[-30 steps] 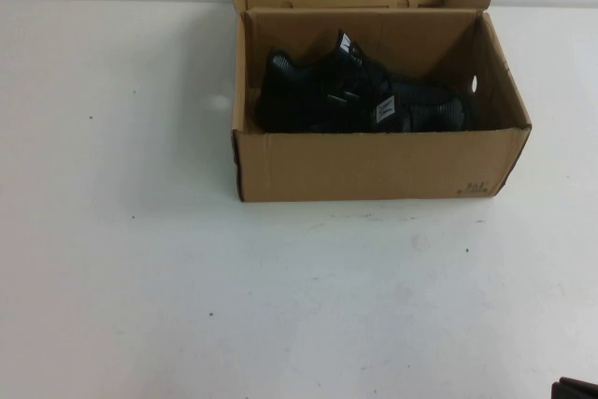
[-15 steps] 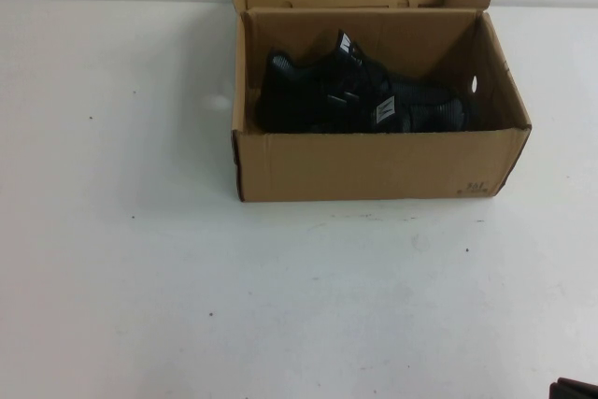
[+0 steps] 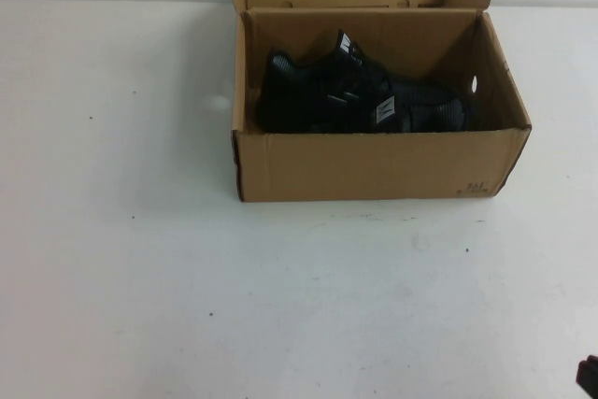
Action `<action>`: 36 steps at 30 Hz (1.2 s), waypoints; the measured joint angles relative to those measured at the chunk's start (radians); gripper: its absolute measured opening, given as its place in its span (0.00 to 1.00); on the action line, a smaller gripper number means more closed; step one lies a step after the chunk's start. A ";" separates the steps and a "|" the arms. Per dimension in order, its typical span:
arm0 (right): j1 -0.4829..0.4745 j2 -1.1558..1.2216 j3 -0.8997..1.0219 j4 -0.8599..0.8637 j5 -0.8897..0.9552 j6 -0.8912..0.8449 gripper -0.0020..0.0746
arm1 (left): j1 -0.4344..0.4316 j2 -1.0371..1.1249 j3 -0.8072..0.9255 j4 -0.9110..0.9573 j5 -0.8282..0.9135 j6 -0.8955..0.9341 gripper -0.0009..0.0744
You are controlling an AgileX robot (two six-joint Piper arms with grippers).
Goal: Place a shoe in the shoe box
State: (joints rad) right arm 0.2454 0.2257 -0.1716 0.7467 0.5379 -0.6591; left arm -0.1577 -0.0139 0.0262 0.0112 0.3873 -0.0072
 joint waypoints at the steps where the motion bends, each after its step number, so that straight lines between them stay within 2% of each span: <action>1: 0.000 -0.028 0.000 -0.016 -0.020 0.000 0.00 | 0.000 0.000 0.000 0.000 0.000 0.000 0.01; 6: 0.000 -0.172 0.000 -0.119 -0.139 0.047 0.00 | 0.000 0.000 0.000 0.000 0.000 0.000 0.01; 8: 0.000 -0.215 0.000 -0.239 -0.178 0.186 0.00 | 0.000 0.000 0.000 0.000 0.000 0.000 0.01; 12: 0.000 -0.234 0.023 -0.634 -0.224 0.615 0.00 | 0.000 0.000 0.000 0.000 0.000 0.000 0.01; 15: 0.000 -0.234 0.090 -0.775 -0.307 0.774 0.00 | 0.000 0.000 0.000 0.000 0.000 0.000 0.01; 20: 0.000 -0.234 0.194 -0.806 -0.343 0.824 0.00 | 0.000 0.000 0.000 0.000 0.000 0.000 0.01; 27: -0.002 -0.234 0.200 -0.842 -0.188 0.830 0.00 | 0.000 0.000 0.000 0.000 0.000 0.000 0.01; 36: -0.002 -0.234 0.200 -0.845 -0.186 0.834 0.00 | 0.000 0.000 0.000 0.000 0.000 0.000 0.01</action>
State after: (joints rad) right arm 0.2437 -0.0086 0.0287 -0.0980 0.3524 0.1749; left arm -0.1577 -0.0139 0.0262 0.0112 0.3873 -0.0072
